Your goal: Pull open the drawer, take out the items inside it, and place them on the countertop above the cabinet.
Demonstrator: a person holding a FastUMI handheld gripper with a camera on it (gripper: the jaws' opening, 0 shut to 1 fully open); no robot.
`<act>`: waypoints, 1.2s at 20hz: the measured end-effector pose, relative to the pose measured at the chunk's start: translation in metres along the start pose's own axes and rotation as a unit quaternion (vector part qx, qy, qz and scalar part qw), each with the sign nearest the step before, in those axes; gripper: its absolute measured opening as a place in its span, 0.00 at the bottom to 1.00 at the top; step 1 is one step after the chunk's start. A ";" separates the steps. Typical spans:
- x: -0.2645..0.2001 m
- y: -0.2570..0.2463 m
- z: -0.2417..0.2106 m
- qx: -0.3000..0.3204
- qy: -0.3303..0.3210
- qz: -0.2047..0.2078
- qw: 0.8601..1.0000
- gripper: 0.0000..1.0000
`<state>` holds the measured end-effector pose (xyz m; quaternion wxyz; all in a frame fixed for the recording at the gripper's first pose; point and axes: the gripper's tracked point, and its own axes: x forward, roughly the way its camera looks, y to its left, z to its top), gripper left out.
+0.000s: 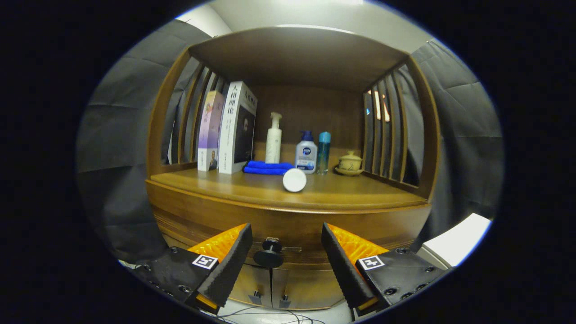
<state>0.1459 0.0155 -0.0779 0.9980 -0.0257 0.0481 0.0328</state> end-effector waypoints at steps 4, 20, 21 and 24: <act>-0.045 0.000 0.038 -0.005 -0.026 -0.002 1.000 0.97; -0.189 -0.005 0.056 0.001 -0.033 -0.018 0.999 0.97; -0.190 -0.008 0.057 -0.004 -0.035 -0.021 0.999 0.97; -0.194 -0.020 0.061 -0.027 -0.035 -0.038 0.998 0.97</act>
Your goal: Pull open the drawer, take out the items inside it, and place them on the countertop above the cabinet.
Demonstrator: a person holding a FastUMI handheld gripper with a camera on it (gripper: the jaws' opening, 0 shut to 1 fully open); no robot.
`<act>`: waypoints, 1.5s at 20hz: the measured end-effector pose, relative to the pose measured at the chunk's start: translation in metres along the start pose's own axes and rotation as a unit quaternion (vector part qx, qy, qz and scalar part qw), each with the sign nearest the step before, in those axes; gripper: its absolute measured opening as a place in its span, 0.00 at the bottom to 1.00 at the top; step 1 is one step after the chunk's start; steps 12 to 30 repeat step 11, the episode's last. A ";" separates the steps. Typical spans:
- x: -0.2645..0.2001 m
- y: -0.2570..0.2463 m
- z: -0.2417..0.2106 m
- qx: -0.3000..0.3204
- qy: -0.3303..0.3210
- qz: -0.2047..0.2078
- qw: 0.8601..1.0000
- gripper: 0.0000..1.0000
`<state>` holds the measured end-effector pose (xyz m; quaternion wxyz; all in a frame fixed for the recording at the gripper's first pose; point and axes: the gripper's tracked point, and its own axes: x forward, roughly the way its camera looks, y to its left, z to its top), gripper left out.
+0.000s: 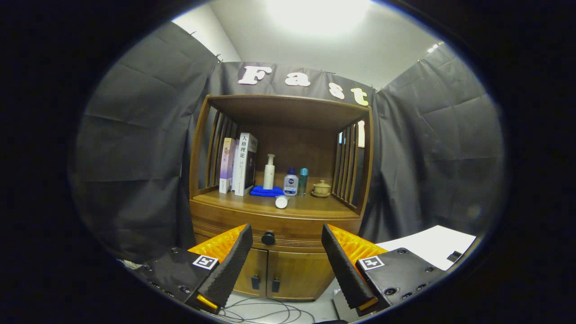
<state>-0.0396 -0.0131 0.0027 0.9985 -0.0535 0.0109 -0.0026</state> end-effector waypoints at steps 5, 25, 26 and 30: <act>-0.002 -0.008 0.005 0.020 -0.005 -0.006 1.000 0.97; -0.005 -0.010 0.013 0.020 -0.021 -0.007 1.000 0.97; -0.005 -0.010 0.013 0.020 -0.021 -0.007 1.000 0.97; -0.005 -0.010 0.013 0.020 -0.021 -0.007 1.000 0.97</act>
